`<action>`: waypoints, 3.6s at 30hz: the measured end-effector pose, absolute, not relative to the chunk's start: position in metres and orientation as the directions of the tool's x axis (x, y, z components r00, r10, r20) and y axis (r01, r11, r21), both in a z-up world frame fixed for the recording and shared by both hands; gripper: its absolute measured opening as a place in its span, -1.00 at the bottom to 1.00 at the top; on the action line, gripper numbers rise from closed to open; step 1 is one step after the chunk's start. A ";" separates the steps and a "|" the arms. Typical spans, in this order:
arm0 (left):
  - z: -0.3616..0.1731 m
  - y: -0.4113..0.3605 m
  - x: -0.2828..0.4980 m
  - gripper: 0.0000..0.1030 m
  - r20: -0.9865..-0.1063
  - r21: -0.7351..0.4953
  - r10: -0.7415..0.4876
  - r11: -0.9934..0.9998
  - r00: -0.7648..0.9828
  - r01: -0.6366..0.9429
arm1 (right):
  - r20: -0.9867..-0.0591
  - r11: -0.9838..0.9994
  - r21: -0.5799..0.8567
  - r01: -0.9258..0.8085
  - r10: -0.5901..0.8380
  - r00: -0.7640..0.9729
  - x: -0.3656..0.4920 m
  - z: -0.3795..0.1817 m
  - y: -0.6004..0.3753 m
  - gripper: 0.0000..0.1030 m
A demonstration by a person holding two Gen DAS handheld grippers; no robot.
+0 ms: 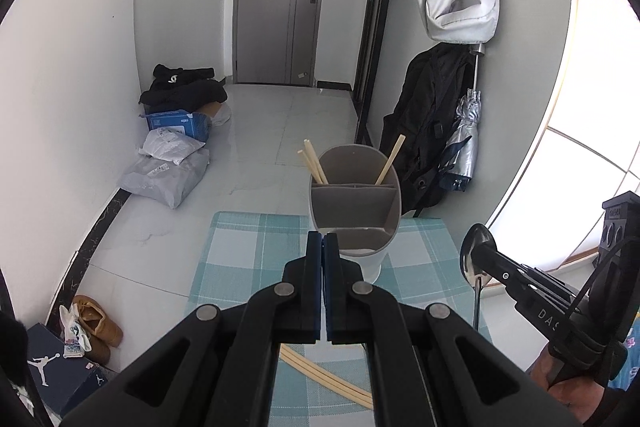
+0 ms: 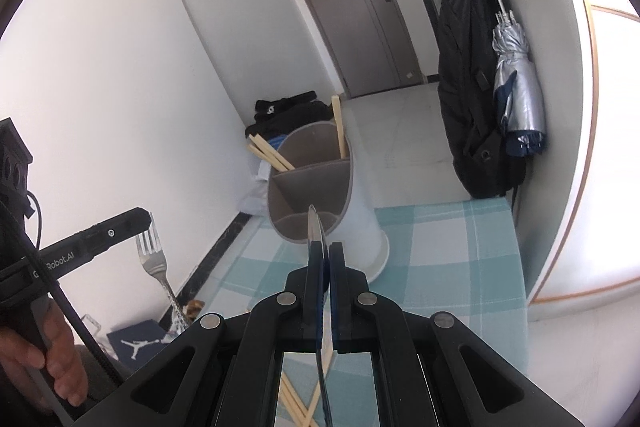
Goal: Organize utensils
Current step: 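Carry spoon and fork over the white holder and open both grippers inside, then withdraw both grippers from the holder back over the remaining chopsticks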
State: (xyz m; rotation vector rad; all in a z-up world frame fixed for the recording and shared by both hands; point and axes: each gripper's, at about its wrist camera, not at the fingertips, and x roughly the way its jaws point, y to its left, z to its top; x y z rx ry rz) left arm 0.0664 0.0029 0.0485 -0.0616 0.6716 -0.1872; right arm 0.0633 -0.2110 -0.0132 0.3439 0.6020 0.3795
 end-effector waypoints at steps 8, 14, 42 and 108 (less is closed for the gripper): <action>0.091 0.003 0.080 -1.00 -0.541 -0.140 -0.219 0.975 0.812 0.170 | -0.385 0.857 0.436 -0.275 0.454 0.803 0.073 0.037 -0.210 -0.96; 0.121 0.008 0.102 -1.00 -0.484 -0.174 -0.237 0.969 0.842 0.173 | -0.309 0.851 0.427 -0.304 0.454 0.836 0.096 0.078 -0.207 -0.96; 0.101 0.021 0.229 -1.00 -0.422 -0.163 -0.185 0.978 0.887 0.126 | -0.200 0.865 0.418 -0.277 0.386 0.900 0.254 0.071 -0.182 -0.96; 0.084 0.027 0.116 0.72 -0.540 -0.186 -0.160 0.980 0.827 0.068 | -0.373 0.899 0.279 -0.336 0.424 0.825 0.115 0.051 -0.195 0.15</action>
